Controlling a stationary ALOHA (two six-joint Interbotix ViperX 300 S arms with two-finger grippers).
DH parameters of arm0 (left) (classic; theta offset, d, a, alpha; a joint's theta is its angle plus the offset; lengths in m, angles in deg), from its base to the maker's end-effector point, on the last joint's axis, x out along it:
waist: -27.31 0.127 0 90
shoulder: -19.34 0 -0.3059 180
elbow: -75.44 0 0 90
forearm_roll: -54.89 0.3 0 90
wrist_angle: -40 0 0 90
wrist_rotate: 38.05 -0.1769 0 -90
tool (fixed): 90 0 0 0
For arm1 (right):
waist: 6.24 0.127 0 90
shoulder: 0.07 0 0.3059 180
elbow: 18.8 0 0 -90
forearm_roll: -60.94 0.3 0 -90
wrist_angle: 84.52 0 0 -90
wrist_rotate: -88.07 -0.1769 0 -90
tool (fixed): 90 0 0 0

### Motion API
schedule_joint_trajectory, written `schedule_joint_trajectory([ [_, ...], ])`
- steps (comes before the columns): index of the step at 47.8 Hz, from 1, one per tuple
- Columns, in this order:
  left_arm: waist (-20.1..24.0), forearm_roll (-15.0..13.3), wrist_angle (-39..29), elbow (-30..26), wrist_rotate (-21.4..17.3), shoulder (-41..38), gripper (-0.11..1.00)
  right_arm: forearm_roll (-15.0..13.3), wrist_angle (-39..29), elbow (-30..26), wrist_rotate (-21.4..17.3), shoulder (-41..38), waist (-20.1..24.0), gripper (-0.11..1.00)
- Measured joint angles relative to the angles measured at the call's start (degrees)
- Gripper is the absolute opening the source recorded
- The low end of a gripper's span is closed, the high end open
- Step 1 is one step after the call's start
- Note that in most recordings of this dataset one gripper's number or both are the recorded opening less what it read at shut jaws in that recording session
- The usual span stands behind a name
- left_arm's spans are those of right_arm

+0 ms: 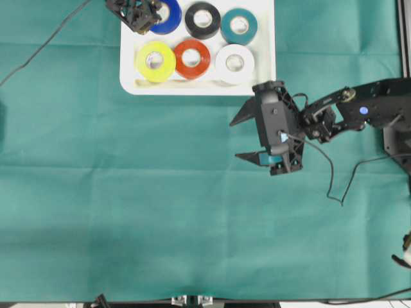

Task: Put the tape alternately from left to right into the white case.
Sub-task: 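Release the blue roll and pull the left gripper back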

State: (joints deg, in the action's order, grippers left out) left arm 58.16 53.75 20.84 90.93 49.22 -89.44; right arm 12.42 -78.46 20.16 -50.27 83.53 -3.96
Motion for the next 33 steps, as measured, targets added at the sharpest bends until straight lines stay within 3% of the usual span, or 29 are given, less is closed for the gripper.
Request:
schedule_joint_trajectory([
  [11,0.1,-0.1,0.1,-0.3,-3.0,-0.8,-0.02,0.0,-0.1,0.0,0.0,0.0,0.0,0.83],
  [22,0.1,-0.1,0.2,-0.3,-3.1,-0.8,-0.01,0.0,-0.1,0.0,0.0,0.0,-0.1,0.83],
  [27,0.1,-0.1,0.2,-0.4,-3.1,-0.8,0.13,0.0,0.0,0.0,0.0,0.0,-0.1,0.83],
  [33,-0.1,0.0,0.2,-0.3,-3.3,-0.7,0.46,0.0,0.0,0.0,0.0,0.0,-0.1,0.83],
])
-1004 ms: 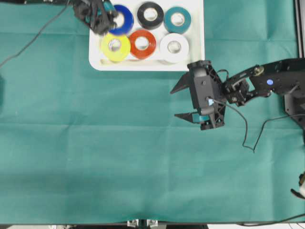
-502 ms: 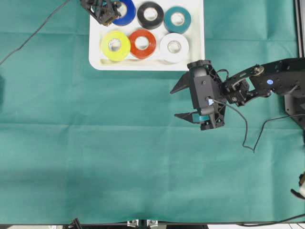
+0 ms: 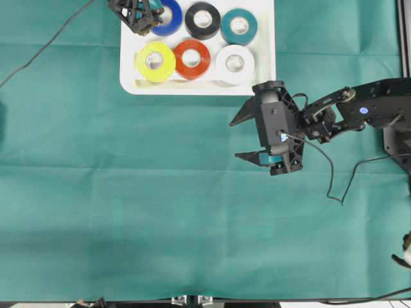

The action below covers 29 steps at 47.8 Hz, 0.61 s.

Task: Put the tape alternately from left to right into the white case.
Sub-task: 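Release the blue roll and pull the left gripper back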

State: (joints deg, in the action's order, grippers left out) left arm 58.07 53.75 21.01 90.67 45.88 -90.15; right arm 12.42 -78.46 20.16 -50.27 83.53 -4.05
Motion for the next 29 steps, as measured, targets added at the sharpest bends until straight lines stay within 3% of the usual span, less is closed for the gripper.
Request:
schedule_joint_trajectory([
  [5,-0.3,-0.1,0.0,0.3,0.0,0.6,0.72,0.0,0.0,0.0,0.0,0.0,0.0,0.83],
  [9,-0.4,0.0,0.0,1.0,0.0,1.5,0.67,0.0,0.0,0.0,0.0,0.0,0.1,0.83],
  [17,-1.3,-0.1,0.0,3.3,0.2,4.3,0.68,0.0,0.0,0.0,0.0,0.0,0.0,0.83],
  [29,-6.5,-0.1,0.1,7.8,0.3,10.2,0.68,0.0,0.0,-0.1,0.0,0.0,0.0,0.83],
])
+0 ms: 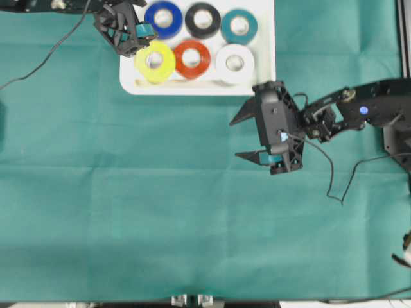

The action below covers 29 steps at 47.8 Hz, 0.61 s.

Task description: Put the tape alternately from left to right into the white case.

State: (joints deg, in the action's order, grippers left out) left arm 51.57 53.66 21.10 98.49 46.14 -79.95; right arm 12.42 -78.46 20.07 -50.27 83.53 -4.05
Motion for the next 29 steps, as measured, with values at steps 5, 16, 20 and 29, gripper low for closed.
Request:
schedule_joint_trajectory([
  [5,-2.5,0.0,0.0,1.8,0.1,2.5,0.68,0.0,-0.1,-0.1,0.0,0.0,0.0,0.83],
  [16,-8.2,0.0,0.1,4.0,0.1,5.2,0.67,0.0,-0.1,-0.4,0.0,0.0,0.1,0.83],
  [20,-10.5,0.0,0.1,4.4,0.1,5.5,0.67,0.0,-0.1,-0.4,0.0,0.0,0.0,0.83],
  [29,-16.9,0.0,0.4,4.7,0.0,5.6,0.67,0.1,-0.1,-0.4,0.0,0.0,0.0,0.83],
])
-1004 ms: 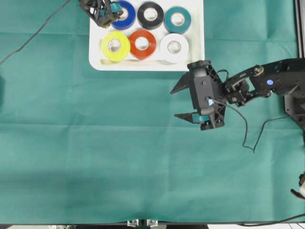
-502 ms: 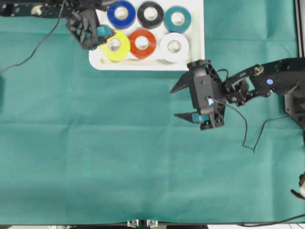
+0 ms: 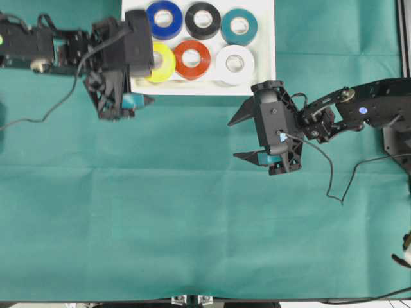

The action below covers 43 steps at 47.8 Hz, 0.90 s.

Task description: Put the tape alternately from left to right into the white case.

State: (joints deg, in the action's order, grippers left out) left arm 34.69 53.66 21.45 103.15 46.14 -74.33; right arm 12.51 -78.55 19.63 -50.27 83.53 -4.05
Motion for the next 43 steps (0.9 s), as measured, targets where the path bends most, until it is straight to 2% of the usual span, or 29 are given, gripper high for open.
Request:
schedule_joint_trajectory([
  [18,-8.4,0.0,1.8,0.2,0.1,0.1,0.67,-0.1,0.0,-0.1,-0.1,0.0,0.1,0.83],
  [43,-10.1,-0.1,2.2,3.4,1.2,0.5,0.67,0.0,0.0,-0.1,-0.1,0.0,0.0,0.83],
])
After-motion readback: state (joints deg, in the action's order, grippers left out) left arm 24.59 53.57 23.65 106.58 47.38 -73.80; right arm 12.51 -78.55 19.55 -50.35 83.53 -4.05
